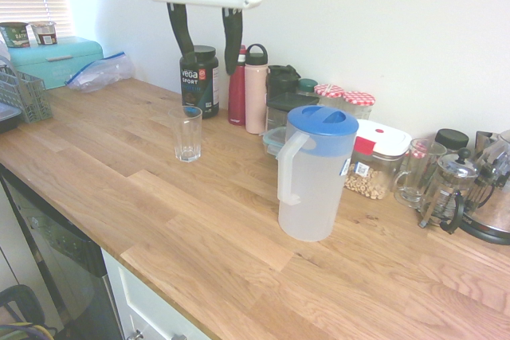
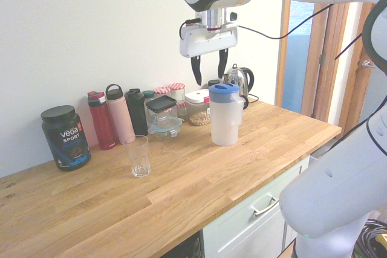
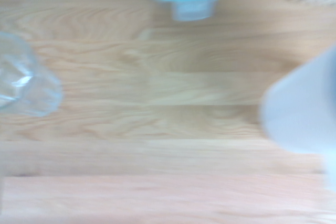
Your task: Pour me some water
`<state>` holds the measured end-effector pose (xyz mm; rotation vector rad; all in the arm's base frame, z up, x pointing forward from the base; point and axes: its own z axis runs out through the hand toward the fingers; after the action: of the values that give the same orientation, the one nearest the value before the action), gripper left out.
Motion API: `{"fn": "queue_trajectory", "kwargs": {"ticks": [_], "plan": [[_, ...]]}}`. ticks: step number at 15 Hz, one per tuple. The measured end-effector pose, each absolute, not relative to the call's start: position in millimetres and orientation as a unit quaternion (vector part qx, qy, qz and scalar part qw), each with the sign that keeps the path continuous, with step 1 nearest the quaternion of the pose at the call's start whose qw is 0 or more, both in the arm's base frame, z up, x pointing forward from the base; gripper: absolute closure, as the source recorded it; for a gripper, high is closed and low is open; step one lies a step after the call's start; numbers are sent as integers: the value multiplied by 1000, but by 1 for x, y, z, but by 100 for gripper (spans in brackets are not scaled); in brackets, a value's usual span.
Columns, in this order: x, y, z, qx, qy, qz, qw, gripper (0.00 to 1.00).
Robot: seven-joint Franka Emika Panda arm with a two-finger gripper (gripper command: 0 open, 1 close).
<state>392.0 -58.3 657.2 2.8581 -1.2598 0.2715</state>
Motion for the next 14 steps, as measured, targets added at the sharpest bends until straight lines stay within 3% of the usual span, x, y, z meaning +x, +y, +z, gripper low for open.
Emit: {"fn": "queue_trajectory", "kwargs": {"ticks": [5,14], "plan": [[382,-146,650,913,-403,68,-5,0],[410,-180,556,935,-354,36,-13,0]]}}
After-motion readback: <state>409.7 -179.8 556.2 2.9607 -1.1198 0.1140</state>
